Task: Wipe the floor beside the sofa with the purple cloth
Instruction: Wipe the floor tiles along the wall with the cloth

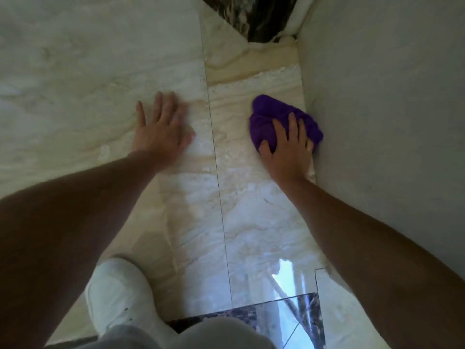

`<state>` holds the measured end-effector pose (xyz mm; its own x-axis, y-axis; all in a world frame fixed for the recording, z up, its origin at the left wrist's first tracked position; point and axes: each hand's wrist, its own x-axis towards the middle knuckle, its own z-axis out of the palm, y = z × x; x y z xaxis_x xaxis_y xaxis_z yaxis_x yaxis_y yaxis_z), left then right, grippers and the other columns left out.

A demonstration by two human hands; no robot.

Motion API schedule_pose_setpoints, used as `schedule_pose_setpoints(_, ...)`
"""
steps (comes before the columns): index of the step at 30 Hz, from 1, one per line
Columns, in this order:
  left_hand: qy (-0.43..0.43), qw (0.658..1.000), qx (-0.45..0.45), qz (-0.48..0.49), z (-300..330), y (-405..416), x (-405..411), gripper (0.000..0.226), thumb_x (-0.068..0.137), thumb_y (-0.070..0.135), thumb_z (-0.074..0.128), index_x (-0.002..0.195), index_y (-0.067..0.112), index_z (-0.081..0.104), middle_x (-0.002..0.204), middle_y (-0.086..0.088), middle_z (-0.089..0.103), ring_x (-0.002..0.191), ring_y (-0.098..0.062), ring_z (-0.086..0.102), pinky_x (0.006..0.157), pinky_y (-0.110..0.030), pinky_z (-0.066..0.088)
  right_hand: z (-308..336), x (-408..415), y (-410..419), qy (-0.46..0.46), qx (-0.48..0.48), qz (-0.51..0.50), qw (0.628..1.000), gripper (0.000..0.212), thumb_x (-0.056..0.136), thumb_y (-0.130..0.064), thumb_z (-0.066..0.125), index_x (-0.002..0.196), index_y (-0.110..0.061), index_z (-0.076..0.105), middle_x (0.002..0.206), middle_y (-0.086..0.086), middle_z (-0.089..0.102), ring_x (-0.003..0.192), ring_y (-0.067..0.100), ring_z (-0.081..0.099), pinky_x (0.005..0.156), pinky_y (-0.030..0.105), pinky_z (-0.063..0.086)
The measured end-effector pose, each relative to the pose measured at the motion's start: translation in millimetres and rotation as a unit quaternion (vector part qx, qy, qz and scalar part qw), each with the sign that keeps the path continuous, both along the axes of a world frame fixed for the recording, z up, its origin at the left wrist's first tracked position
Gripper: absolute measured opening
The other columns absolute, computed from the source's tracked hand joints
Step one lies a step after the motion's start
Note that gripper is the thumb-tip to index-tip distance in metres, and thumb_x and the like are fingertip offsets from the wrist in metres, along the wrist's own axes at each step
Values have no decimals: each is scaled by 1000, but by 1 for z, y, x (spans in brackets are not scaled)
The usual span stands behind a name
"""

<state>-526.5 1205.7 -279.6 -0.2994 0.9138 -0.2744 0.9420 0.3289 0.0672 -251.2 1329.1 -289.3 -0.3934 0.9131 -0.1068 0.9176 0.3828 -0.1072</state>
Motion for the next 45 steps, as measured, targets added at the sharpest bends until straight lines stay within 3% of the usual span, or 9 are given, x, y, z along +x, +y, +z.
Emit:
schedule_pose_setpoints(11, -20, 997, 36, 72, -22, 28, -41, 74, 100, 65, 15, 163, 26, 4, 173, -5, -6, 159, -30, -8, 123, -66, -1, 11, -105, 139, -42, -47, 11, 998, 67, 96, -55, 38, 157, -30, 29, 169, 11, 16, 155, 34, 16, 119, 51, 19)
schedule_pose_setpoints(19, -24, 994, 65, 83, -27, 29, -43, 74, 98, 64, 21, 162, 26, 12, 173, -6, 2, 160, -32, -1, 123, -66, 3, 9, -142, 148, -22, -24, -51, 998, 67, 90, -50, 43, 151, -24, 40, 164, 16, 26, 152, 38, 21, 117, 51, 22)
schedule_pose_setpoints(24, -29, 994, 61, 89, -25, 31, -45, 74, 97, 64, 24, 161, 28, 15, 173, -4, 2, 160, -29, -2, 124, -65, 2, 12, -195, 107, -8, -14, 133, 991, 62, 89, -39, 46, 149, -24, 46, 160, 13, 38, 148, 37, 31, 112, 50, 31)
schedule_pose_setpoints(29, -32, 993, 77, 88, -29, 30, -44, 74, 97, 64, 25, 161, 30, 15, 173, -2, 2, 160, -28, -2, 124, -64, 1, 29, -295, 158, -69, -93, 203, 972, 64, 96, -48, 42, 158, -35, 27, 171, 6, 13, 156, 29, 12, 120, 50, 19)
schedule_pose_setpoints(32, -28, 992, 81, 91, -32, 29, -48, 74, 98, 65, 25, 162, 30, 14, 173, -2, 1, 160, -27, -4, 125, -63, 0, 31, -323, 166, -76, -90, 240, 964, 64, 96, -51, 40, 157, -40, 26, 171, 4, 12, 156, 29, 12, 120, 51, 18)
schedule_pose_setpoints(36, -24, 993, 75, 89, -31, 30, -45, 74, 97, 66, 23, 162, 30, 14, 174, -1, 0, 160, -27, -5, 125, -63, 0, 22, -280, 146, -35, -47, 202, 978, 57, 92, -49, 43, 148, -38, 44, 166, -1, 29, 153, 26, 24, 112, 49, 27)
schedule_pose_setpoints(39, -26, 993, 74, 90, -31, 29, -46, 75, 97, 67, 22, 162, 30, 14, 174, -1, 0, 160, -27, -6, 125, -64, 1, 17, -214, 139, 3, -5, 217, 976, 46, 86, -36, 50, 129, -25, 61, 152, 5, 49, 142, 28, 42, 106, 48, 38)
schedule_pose_setpoints(42, -31, 993, 77, 88, -30, 29, -46, 74, 97, 66, 24, 162, 30, 15, 173, -2, 1, 160, -28, -4, 125, -64, 1, 17, -164, 142, 23, 14, 268, 963, 37, 81, -22, 56, 117, -16, 65, 139, 9, 58, 133, 31, 52, 105, 50, 43)
schedule_pose_setpoints(45, -27, 992, 82, 90, -32, 28, -47, 74, 97, 66, 25, 161, 31, 16, 173, -2, 2, 160, -29, -3, 125, -63, 1, 20, -126, 147, 4, 5, 258, 966, 40, 81, -23, 57, 120, -16, 63, 138, 12, 56, 132, 32, 51, 107, 53, 42)
